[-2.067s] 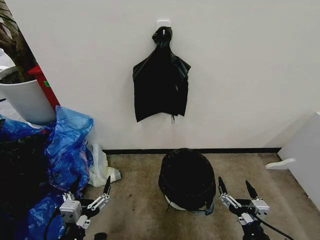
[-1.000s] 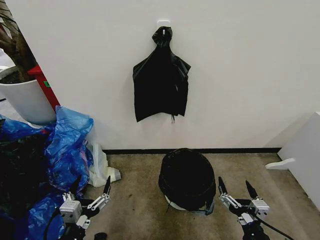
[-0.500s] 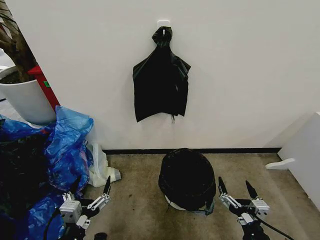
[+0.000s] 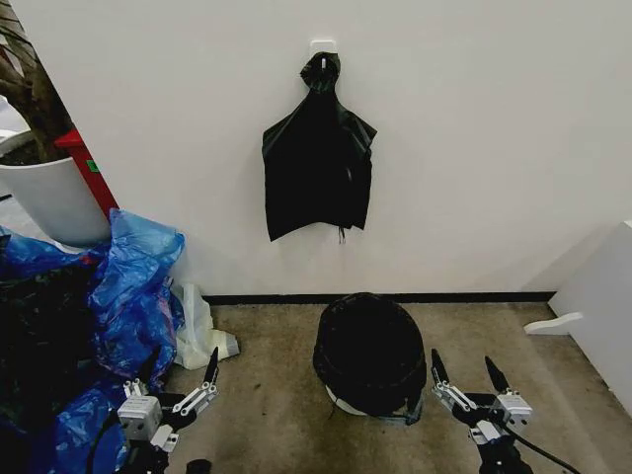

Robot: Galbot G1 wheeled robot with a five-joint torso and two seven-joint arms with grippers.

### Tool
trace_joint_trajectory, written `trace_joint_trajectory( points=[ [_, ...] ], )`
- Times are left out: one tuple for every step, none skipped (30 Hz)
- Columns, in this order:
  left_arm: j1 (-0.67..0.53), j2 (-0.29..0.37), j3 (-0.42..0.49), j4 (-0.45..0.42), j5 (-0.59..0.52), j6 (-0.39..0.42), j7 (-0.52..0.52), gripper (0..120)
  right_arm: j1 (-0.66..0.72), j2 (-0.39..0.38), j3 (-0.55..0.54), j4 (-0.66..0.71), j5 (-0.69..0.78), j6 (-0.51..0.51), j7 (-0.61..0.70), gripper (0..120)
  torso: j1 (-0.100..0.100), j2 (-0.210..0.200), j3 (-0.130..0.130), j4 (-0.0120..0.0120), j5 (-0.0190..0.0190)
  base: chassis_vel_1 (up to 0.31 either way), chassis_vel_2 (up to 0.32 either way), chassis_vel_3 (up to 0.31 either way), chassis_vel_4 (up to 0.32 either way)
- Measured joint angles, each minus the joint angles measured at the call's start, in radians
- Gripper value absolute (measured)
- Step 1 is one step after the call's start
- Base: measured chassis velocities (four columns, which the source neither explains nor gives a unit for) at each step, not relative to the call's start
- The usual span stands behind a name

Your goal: Place the garbage bag over the trash bin.

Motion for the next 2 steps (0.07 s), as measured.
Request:
trace_joint_trajectory(
  points=[
    [0.000, 0.000, 0.000, 0.000, 0.000, 0.000, 0.000, 100, 0.000, 0.000, 0.000, 0.000, 0.000, 0.000, 0.000, 100, 0.000, 0.000, 0.000, 0.0000, 0.0000, 0.000, 0.000, 0.000, 0.000],
    [0.000, 0.000, 0.000, 0.000, 0.000, 0.000, 0.000, 100, 0.000, 0.000, 0.000, 0.000, 0.000, 0.000, 0.000, 100, 0.000, 0.000, 0.000, 0.0000, 0.0000, 0.000, 0.000, 0.000, 0.000]
  ],
)
